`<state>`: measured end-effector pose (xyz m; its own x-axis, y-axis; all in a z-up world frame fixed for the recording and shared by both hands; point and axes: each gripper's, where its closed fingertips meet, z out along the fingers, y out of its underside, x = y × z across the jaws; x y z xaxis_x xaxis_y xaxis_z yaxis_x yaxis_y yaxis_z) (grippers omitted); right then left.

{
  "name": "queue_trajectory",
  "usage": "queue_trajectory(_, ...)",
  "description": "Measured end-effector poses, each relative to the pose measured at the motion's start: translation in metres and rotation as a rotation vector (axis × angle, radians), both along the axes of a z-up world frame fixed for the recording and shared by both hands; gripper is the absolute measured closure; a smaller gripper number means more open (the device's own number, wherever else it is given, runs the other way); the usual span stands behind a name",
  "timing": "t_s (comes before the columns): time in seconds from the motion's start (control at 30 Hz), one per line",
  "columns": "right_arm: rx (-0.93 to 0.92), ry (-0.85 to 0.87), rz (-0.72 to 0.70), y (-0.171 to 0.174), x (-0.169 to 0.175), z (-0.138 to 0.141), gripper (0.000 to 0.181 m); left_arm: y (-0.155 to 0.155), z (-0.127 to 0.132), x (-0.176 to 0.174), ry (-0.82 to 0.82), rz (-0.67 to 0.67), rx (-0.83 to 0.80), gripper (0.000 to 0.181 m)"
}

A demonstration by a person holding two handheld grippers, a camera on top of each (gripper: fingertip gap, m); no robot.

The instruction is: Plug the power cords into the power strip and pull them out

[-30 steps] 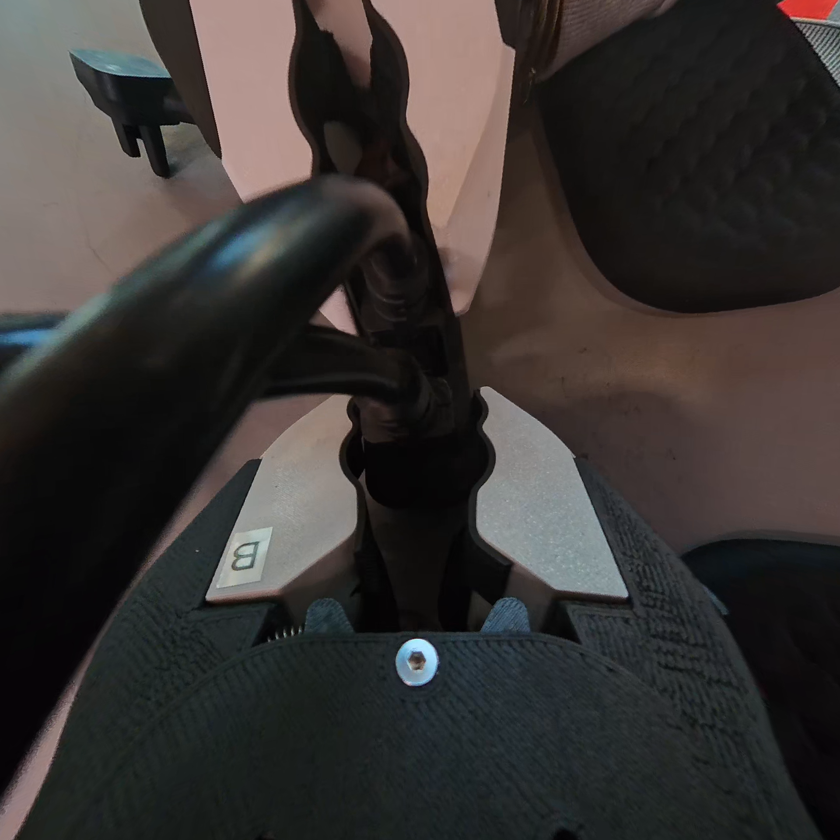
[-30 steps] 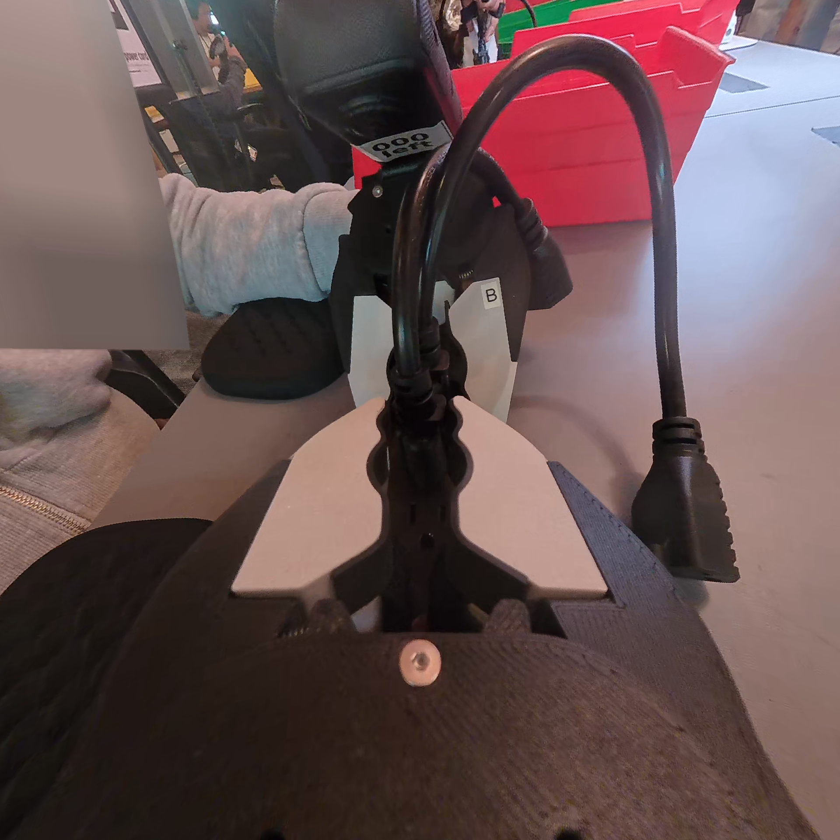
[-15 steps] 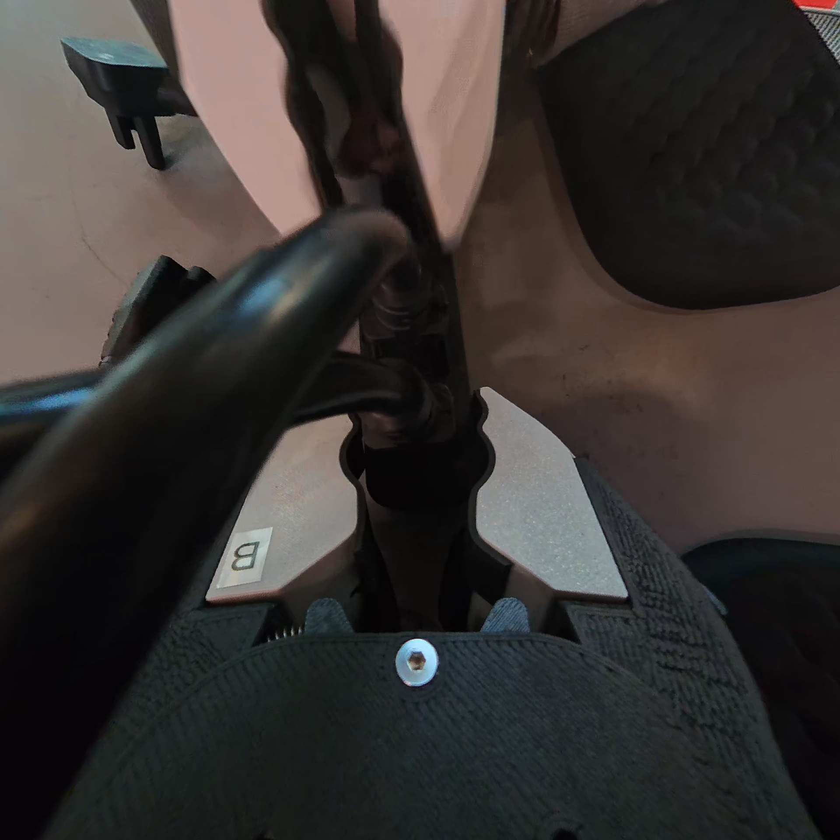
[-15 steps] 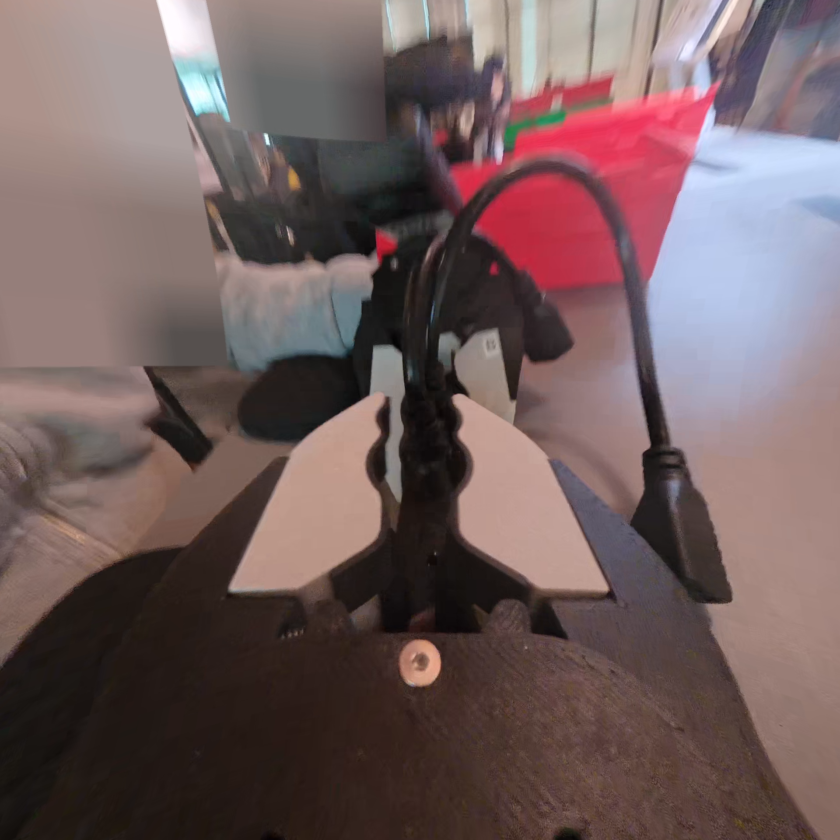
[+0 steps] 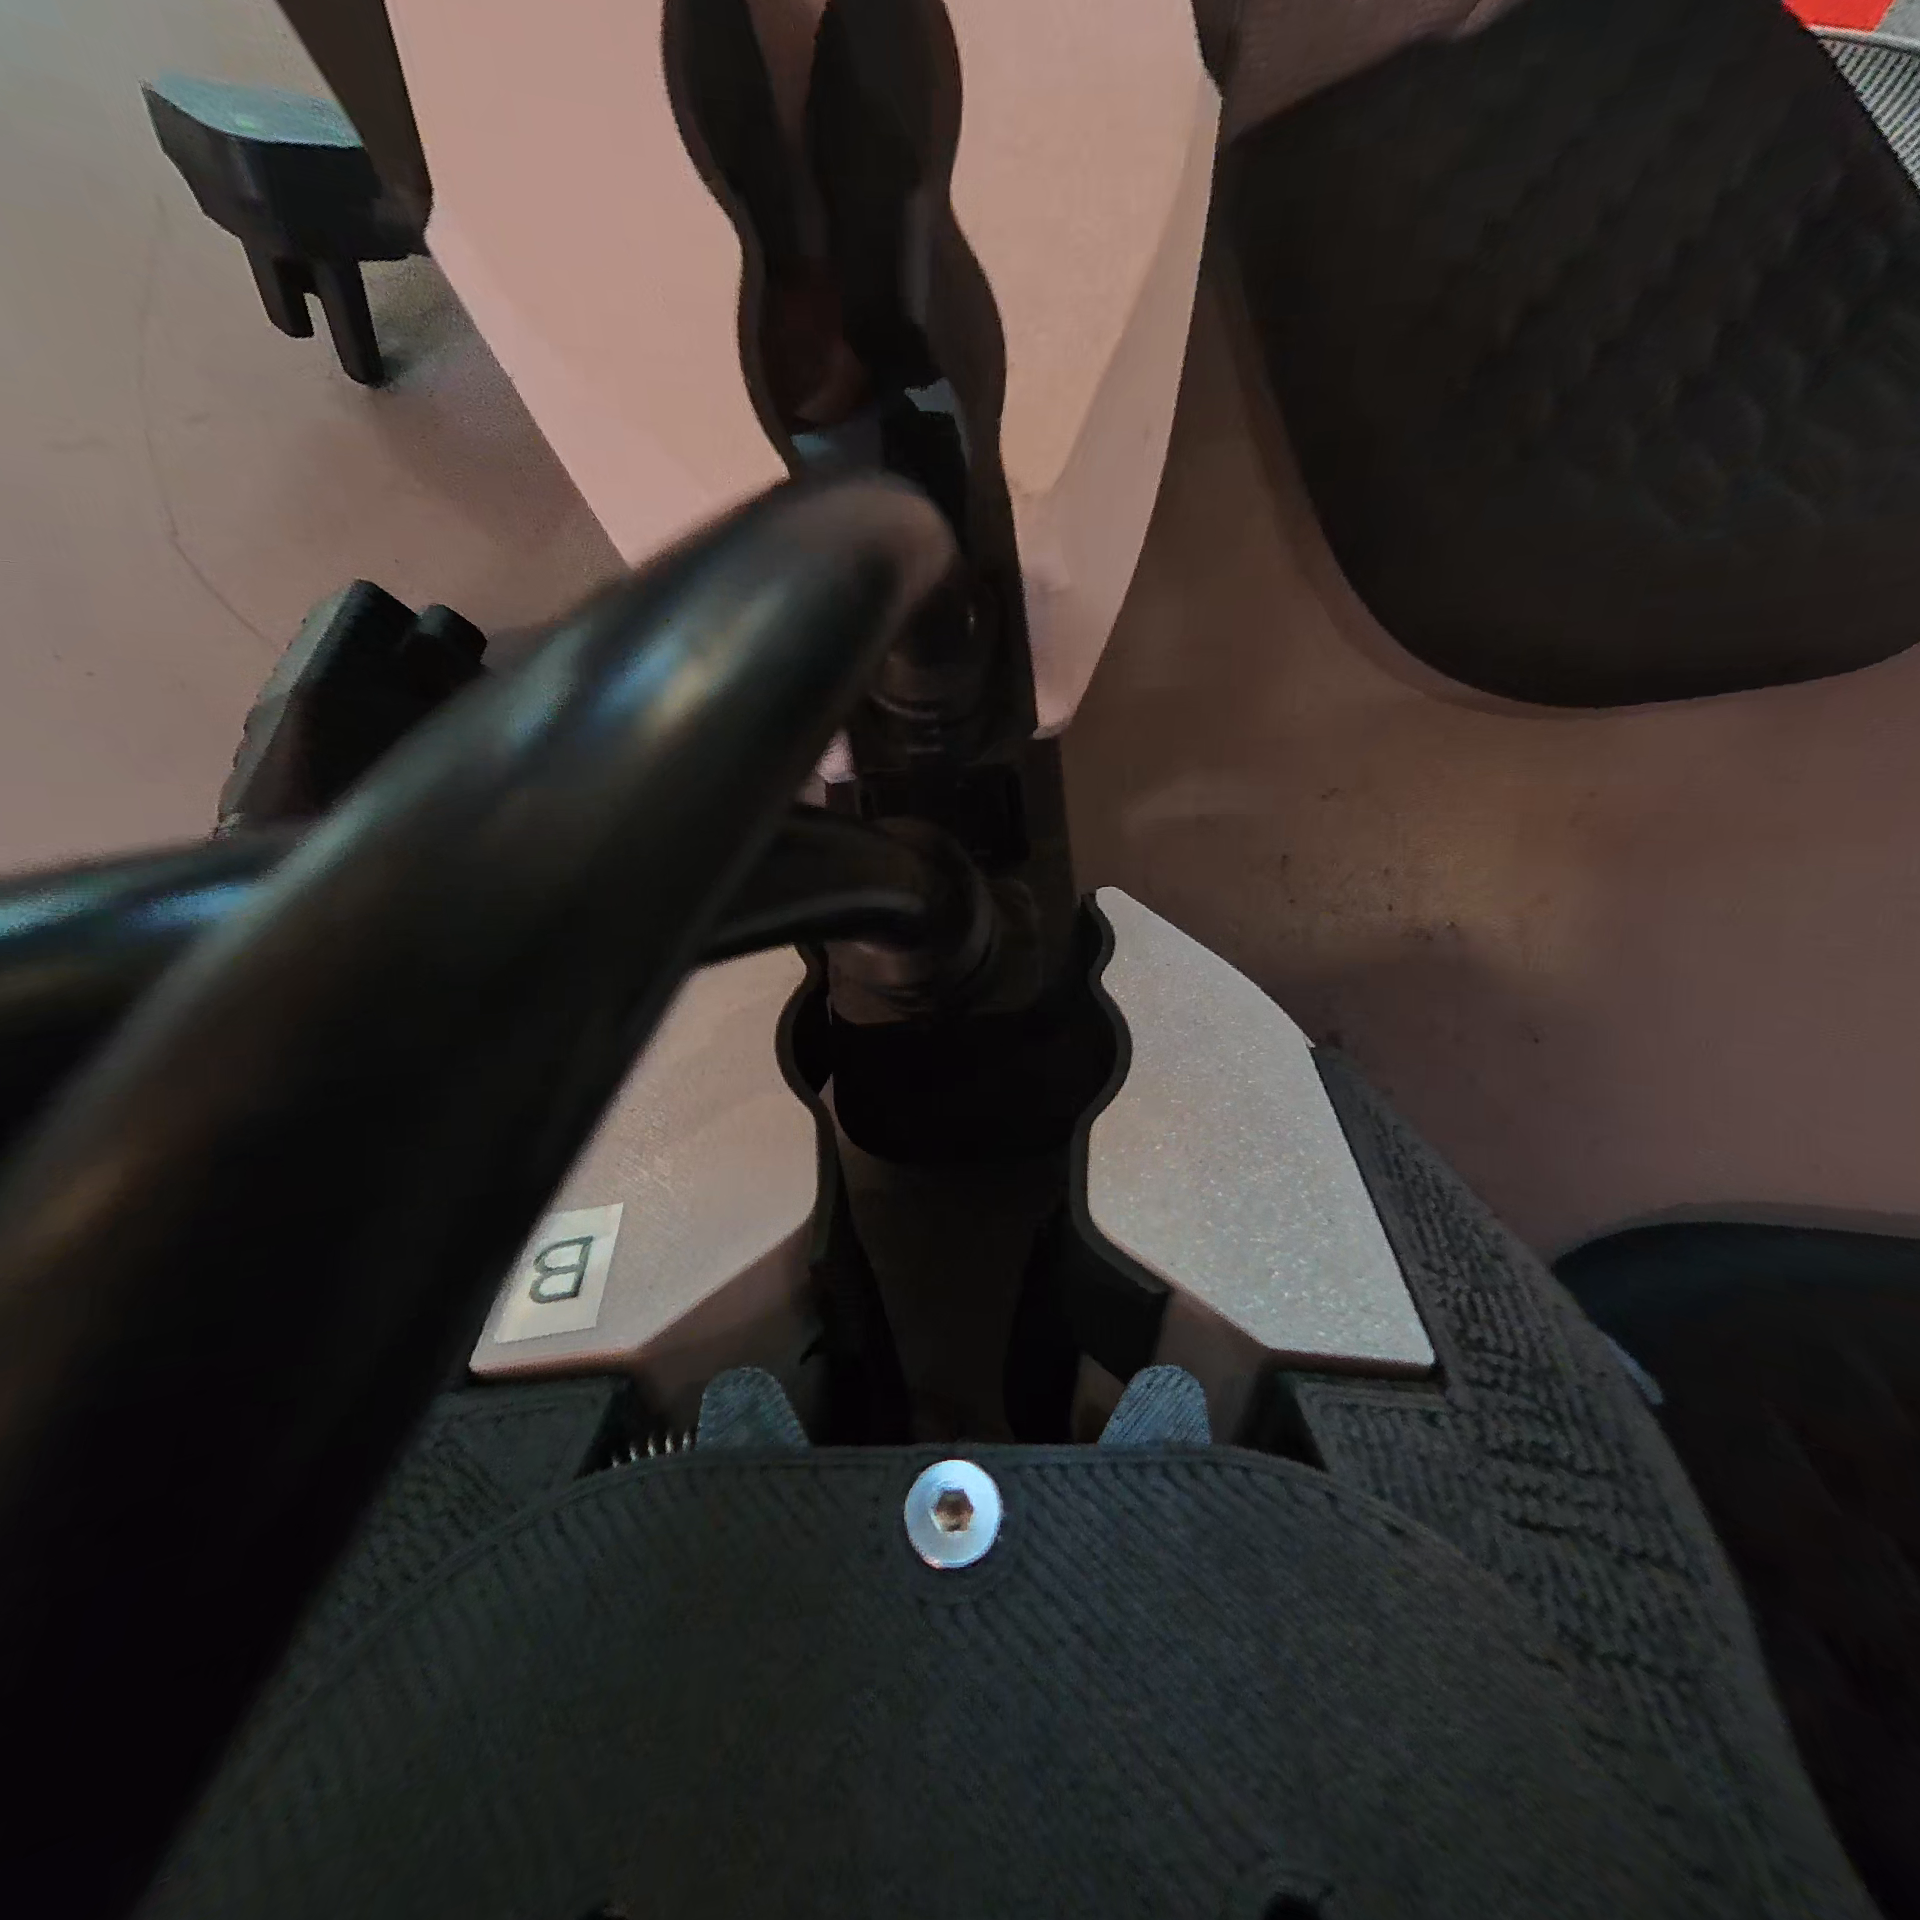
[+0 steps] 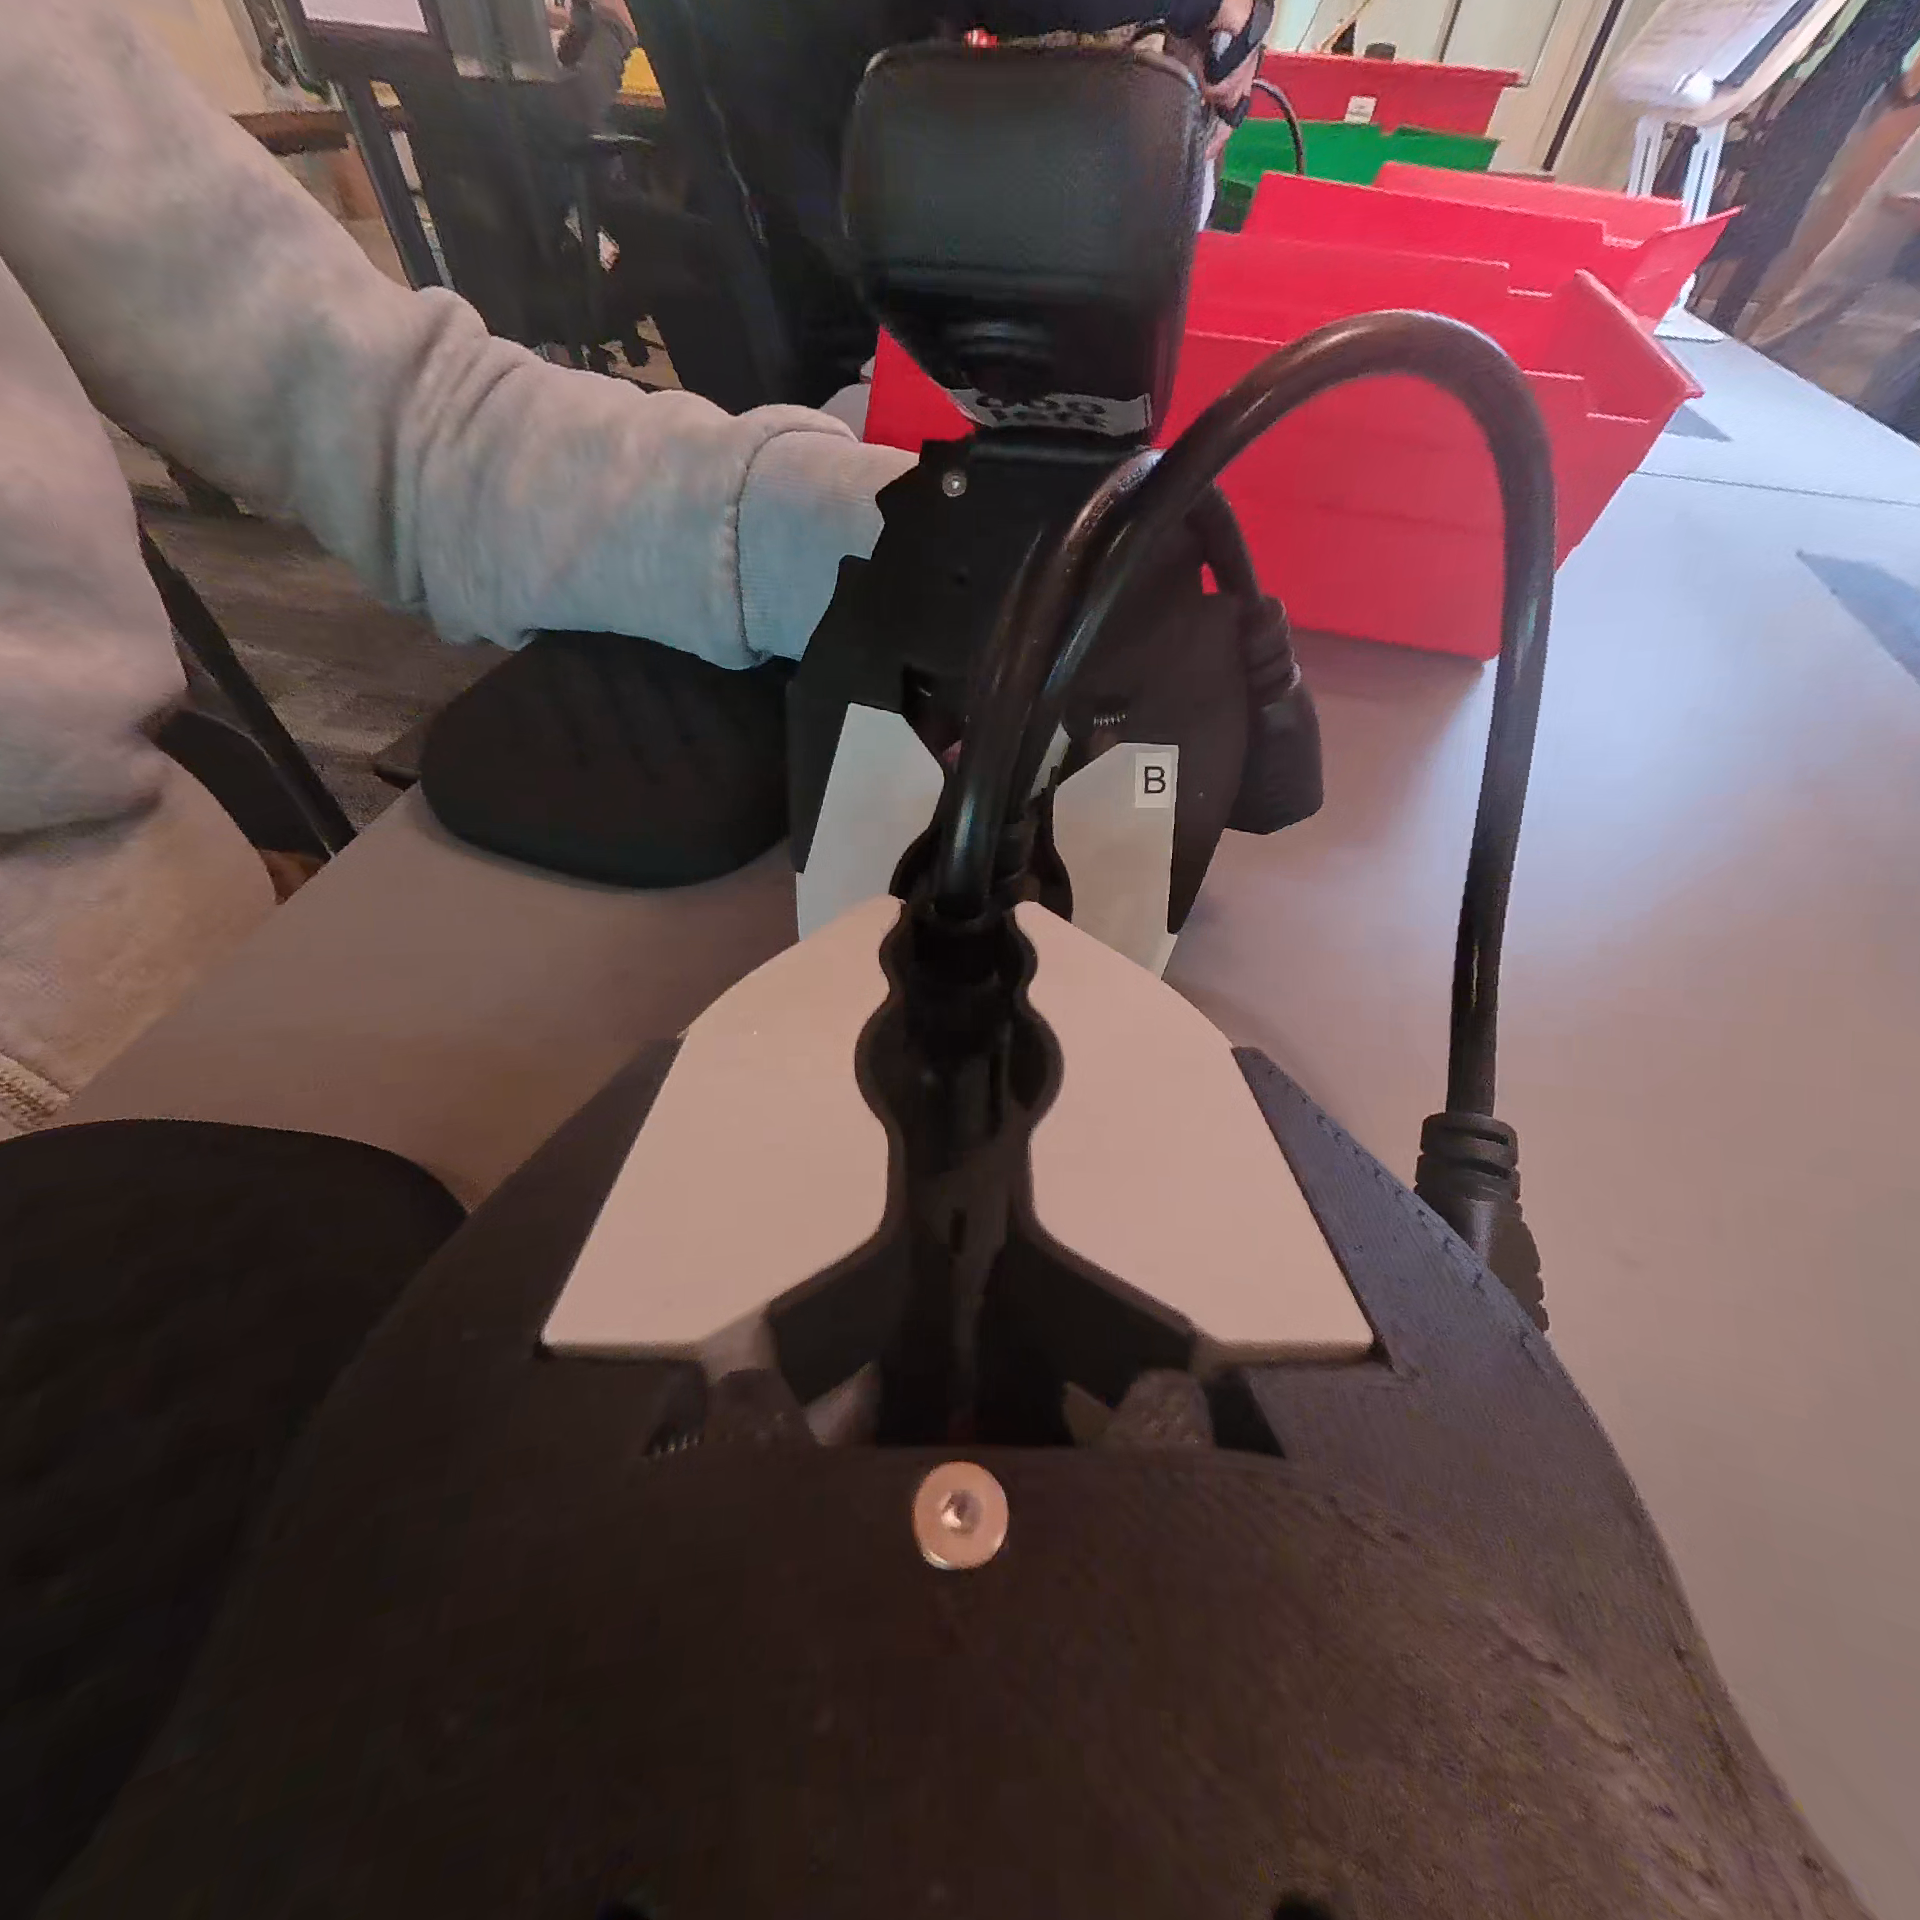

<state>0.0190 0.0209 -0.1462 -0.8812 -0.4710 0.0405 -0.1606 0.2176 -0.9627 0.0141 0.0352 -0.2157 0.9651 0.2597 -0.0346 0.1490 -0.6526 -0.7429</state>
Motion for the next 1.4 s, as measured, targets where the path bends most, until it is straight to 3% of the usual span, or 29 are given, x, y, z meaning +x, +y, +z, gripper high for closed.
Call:
queue_trajectory(0.5,-0.070,0.019,-0.026,-0.004,0.003,0.004,0.167,0.001,0.000,0.001,0.014,-0.010,0.001,0.136)
queue_trajectory(1.23,0.029,0.084,-0.078,-0.002,0.000,0.003,0.167,0.001,0.000,0.000,0.011,0.006,-0.006,0.136)
queue_trajectory(1.37,0.119,0.060,-0.094,0.005,-0.002,0.003,0.163,0.003,-0.001,0.001,-0.012,0.005,-0.004,0.139)
queue_trajectory(1.4,0.153,0.034,-0.102,0.009,-0.003,0.006,0.153,0.002,-0.001,0.001,-0.011,0.005,-0.004,0.139)
